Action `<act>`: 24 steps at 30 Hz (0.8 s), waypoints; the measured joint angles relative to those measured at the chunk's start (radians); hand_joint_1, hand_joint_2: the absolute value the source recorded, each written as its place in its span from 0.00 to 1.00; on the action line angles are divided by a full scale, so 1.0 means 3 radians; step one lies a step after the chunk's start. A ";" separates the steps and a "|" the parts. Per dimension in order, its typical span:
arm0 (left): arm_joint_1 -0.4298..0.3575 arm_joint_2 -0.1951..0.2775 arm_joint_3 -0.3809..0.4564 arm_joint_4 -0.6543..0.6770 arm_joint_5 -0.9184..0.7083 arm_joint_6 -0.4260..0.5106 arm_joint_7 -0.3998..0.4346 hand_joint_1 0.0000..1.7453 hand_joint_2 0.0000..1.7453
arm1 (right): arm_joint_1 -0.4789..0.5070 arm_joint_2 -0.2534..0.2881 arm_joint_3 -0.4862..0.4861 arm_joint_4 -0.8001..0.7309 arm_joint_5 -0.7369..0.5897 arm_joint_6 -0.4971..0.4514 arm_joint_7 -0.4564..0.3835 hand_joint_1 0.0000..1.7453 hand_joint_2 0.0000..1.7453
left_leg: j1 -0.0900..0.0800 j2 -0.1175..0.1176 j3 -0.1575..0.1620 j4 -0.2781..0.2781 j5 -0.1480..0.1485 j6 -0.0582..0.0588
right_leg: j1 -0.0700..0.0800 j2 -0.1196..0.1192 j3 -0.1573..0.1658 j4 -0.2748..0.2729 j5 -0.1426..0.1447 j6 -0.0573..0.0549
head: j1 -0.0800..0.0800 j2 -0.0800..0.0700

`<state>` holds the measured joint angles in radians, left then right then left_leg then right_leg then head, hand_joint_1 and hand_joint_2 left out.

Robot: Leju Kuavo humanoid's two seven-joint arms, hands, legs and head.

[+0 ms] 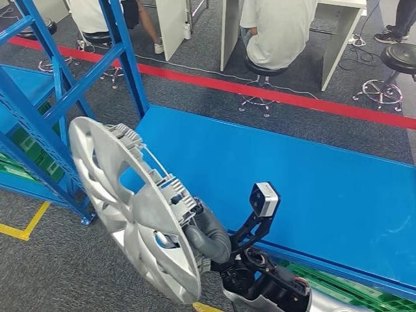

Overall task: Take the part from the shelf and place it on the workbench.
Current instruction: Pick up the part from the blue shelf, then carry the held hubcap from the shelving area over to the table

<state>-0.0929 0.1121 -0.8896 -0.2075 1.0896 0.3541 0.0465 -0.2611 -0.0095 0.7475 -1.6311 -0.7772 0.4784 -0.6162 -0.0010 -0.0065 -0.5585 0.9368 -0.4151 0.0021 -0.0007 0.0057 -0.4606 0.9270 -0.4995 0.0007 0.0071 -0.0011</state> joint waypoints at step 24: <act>-0.0001 0.0028 -0.0018 0.0007 0.0004 -0.0023 -0.0008 0.00 1.00 | -0.0007 0.0027 0.0062 0.0099 0.0023 -0.0029 -0.0018 1.00 1.00 | 0.0095 -0.0002 -0.0077 0.0098 -0.0026 -0.0165 | -0.0086 0.0037 -0.0128 0.0137 0.0083 0.0027 | 0.0060 0.0000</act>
<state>-0.0931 0.1205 -0.8951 -0.2053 1.0907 0.3471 0.0442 -0.2632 -0.0013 0.7660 -1.6014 -0.7704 0.4698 -0.6216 0.0275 -0.0070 -0.5816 0.9662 -0.4229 -0.0474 -0.0265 0.0169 -0.4989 0.9680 -0.4745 0.0090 0.0252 -0.0011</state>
